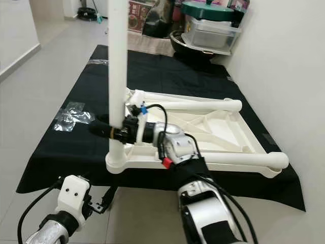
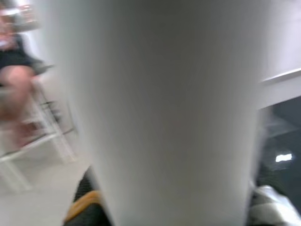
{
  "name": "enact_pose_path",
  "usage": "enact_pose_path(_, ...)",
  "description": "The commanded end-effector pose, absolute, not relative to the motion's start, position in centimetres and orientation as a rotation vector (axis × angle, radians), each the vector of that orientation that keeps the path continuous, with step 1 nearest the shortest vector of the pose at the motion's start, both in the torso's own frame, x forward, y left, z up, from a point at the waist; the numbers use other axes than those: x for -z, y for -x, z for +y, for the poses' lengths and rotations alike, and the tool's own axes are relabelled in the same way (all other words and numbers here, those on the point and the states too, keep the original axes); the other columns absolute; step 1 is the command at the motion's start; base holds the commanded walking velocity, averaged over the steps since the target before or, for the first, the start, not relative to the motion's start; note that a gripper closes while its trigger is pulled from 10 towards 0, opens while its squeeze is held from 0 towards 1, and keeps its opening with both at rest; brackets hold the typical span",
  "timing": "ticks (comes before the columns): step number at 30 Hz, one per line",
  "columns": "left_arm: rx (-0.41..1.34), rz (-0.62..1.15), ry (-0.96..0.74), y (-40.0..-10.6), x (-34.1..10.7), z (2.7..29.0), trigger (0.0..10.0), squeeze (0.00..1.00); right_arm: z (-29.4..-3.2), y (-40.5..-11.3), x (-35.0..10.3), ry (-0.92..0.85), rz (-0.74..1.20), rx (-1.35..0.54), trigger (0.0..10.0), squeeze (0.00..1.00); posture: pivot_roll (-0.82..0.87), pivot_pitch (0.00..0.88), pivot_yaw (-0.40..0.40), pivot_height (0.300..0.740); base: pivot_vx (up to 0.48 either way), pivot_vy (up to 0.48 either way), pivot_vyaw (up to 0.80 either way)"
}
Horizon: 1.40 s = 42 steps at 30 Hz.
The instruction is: Building children table
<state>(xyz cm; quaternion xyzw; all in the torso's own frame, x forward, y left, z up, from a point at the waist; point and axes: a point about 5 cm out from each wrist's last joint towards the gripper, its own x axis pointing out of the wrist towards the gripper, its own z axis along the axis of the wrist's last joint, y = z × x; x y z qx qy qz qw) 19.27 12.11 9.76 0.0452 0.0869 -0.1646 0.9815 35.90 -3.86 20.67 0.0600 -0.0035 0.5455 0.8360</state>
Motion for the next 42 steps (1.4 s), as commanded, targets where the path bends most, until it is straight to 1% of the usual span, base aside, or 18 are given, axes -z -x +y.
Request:
enact_pose_path(1, 0.341, 0.182, -0.088, -19.1, -9.5, 11.8, 10.0, 0.0, -4.7, -37.0, -20.6, -0.135, 0.006, -0.998, 0.0, 0.0, 0.14, 0.0, -0.181, 0.74, 0.0, 0.0, 0.0)
enact_pose_path(2, 0.341, 0.182, -0.088, -19.1, -9.5, 11.8, 10.0, 0.0, -5.2, -37.6, -20.5, -0.148, 0.012, -0.879, 0.0, 0.0, 0.14, 0.0, -0.18, 0.74, 0.0, 0.0, 0.0)
enact_pose_path(5, 0.341, 0.181, -0.088, -19.1, -9.6, 11.8, 10.0, 0.0, -5.5, -38.0, -20.4, -0.157, 0.016, -0.812, 0.0, 0.0, 0.14, 0.0, -0.18, 0.74, 0.0, 0.0, 0.0)
enact_pose_path(8, 0.341, 0.18, -0.087, -19.3, -9.6, 11.9, 10.0, 0.0, -9.3, -39.4, -18.8, -0.21, 0.086, -0.213, 0.0, 0.0, 0.13, 0.012, -0.175, 0.74, 0.0, 0.0, 0.0)
enact_pose_path(9, 0.341, 0.18, -0.087, -19.3, -9.6, 11.9, 10.0, 0.0, -9.3, -39.4, -18.8, -0.21, 0.086, -0.213, 0.0, 0.0, 0.13, 0.012, -0.175, 0.74, 0.0, 0.0, 0.0)
enact_pose_path(11, 0.341, 0.179, -0.087, -19.3, -9.6, 11.9, 10.0, 0.0, -10.9, -38.7, -17.1, -0.265, 0.144, 0.056, 0.0, 0.0, 0.13, 0.012, -0.175, 0.74, 0.0, 0.0, 0.0)
enact_pose_path(17, 0.333, 0.178, -0.088, -19.4, -9.6, 12.0, 10.0, 0.0, -10.0, -37.6, -15.6, -0.282, 0.195, 0.151, 0.0, 0.0, 0.14, 0.013, -0.176, 0.74, 0.0, 0.0, 0.0)
enact_pose_path(18, 0.332, 0.177, -0.088, -19.5, -9.6, 12.0, 10.0, 0.0, -8.9, -37.5, -15.6, -0.309, 0.197, 0.114, 9.8, 0.0, 0.13, 0.015, -0.177, 0.74, 0.0, 0.0, 0.0)
enact_pose_path(19, 0.332, 0.177, -0.089, -19.5, -9.7, 12.0, 10.0, 0.0, -7.8, -37.5, -16.1, -0.337, 0.171, 0.036, 10.0, 0.0, 0.13, 0.017, -0.177, 0.74, 0.0, 0.0, 0.0)
enact_pose_path(20, 0.332, 0.176, -0.089, -19.5, -9.7, 12.0, 10.0, 0.0, -7.0, -37.5, -16.5, -0.36, 0.144, -0.023, 10.0, 0.69, 0.13, 0.017, -0.177, 0.74, 0.0, 0.0, 0.0)
enact_pose_path(22, 0.332, 0.176, -0.089, -19.5, -9.7, 12.0, 10.0, 0.0, -7.0, -37.5, -16.5, -0.36, 0.144, -0.023, 10.0, 0.69, 0.13, 0.017, -0.177, 0.74, 0.0, 0.0, 0.0)
enact_pose_path(23, 0.332, 0.176, -0.089, -19.5, -9.7, 12.0, 10.0, 0.0, -6.4, -37.5, -17.2, -0.381, 0.11, -0.086, 10.0, 1.0, 0.13, 0.017, -0.177, 0.74, 0.0, 0.0, 0.0)
enact_pose_path(26, 0.332, 0.176, -0.088, -19.5, -9.7, 12.0, 10.0, 0.0, -5.5, -37.7, -18.3, -0.409, 0.069, -0.17, 10.0, 1.0, 0.13, 0.017, -0.175, 0.74, 0.0, 0.0, 0.0)
enact_pose_path(27, 0.332, 0.176, -0.087, -19.5, -9.7, 12.0, 10.0, 0.0, -5.4, -37.7, -18.9, -0.418, 0.042, -0.207, 10.0, 0.0, 0.13, 0.017, -0.176, 0.74, 0.0, 0.0, 0.0)
enact_pose_path(31, 0.333, 0.176, -0.087, -19.6, -9.7, 12.0, 10.0, 0.0, -5.4, -37.6, -20.7, -0.493, -0.028, -0.529, 10.0, 0.0, 0.13, 0.017, -0.175, 0.74, 0.0, 0.0, 0.0)
enact_pose_path(34, 0.333, 0.175, -0.087, -19.6, -9.7, 12.0, 10.0, 0.0, -5.6, -37.4, -20.8, -0.473, -0.031, -0.634, 10.0, 0.0, 0.13, 0.019, -0.175, 0.74, 0.0, 0.0, 0.0)
enact_pose_path(36, 0.333, 0.175, -0.087, -19.6, -9.7, 12.0, 10.0, 0.0, -6.3, -36.7, -21.0, -0.391, -0.023, -0.906, 10.0, 0.0, 0.13, 0.019, -0.175, 0.74, 0.0, 0.0, 0.0)
enact_pose_path(42, 0.333, 0.175, -0.088, -19.6, -9.7, 12.0, 10.0, 0.0, -6.5, -34.6, -21.2, -0.218, 0.001, -1.32, 10.0, 0.0, 0.13, 0.022, -0.175, 0.74, 0.0, 0.0, 0.0)
